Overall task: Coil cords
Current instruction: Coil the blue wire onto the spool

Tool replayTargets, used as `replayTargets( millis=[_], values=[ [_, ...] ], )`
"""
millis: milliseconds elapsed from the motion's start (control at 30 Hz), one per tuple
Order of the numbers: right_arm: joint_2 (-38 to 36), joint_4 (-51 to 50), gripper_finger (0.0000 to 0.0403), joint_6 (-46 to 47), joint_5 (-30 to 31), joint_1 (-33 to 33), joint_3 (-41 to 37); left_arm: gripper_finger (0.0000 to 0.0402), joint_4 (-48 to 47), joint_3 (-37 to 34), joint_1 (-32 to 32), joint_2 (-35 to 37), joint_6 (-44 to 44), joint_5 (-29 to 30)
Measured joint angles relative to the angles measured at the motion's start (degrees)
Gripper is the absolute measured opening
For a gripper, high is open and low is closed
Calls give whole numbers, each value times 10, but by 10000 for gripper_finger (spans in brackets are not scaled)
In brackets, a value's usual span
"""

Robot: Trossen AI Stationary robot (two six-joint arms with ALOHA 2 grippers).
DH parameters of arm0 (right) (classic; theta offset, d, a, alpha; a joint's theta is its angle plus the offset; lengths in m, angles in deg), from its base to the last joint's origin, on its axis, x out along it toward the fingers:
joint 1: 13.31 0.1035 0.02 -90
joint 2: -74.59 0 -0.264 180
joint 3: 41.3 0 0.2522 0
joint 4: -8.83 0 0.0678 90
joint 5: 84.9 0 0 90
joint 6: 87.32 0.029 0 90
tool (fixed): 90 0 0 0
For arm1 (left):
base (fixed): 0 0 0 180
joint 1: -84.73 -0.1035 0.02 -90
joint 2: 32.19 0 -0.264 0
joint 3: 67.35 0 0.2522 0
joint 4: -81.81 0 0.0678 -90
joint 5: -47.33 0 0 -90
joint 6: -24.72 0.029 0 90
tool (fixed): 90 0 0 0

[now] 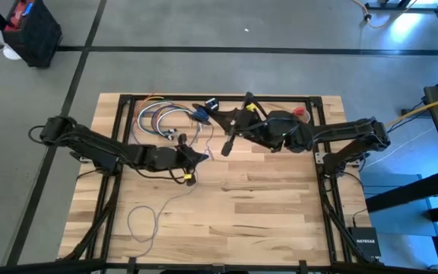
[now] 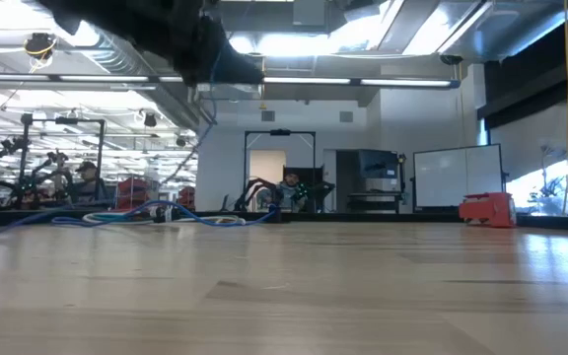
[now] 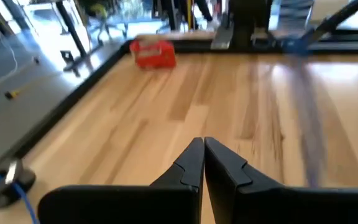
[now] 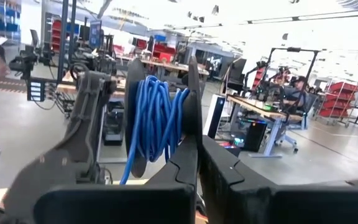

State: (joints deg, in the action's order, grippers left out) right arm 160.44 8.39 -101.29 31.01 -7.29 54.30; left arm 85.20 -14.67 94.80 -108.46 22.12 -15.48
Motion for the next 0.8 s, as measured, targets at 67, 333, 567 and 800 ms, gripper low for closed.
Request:
replayTargets(
  millis=[67,333,567,800],
  values=[
    [-6,-3,10,-4,3,0,0,5,-19,0,0,-12,-7,0],
    [-12,-54,10,-11,6,0,0,7,-87,0,9,61,0,1],
    [-13,-61,10,-11,6,0,0,74,-73,1,17,126,-18,-69],
    [-13,-64,10,-11,6,0,0,163,-75,1,24,117,-13,-92]
  ],
)
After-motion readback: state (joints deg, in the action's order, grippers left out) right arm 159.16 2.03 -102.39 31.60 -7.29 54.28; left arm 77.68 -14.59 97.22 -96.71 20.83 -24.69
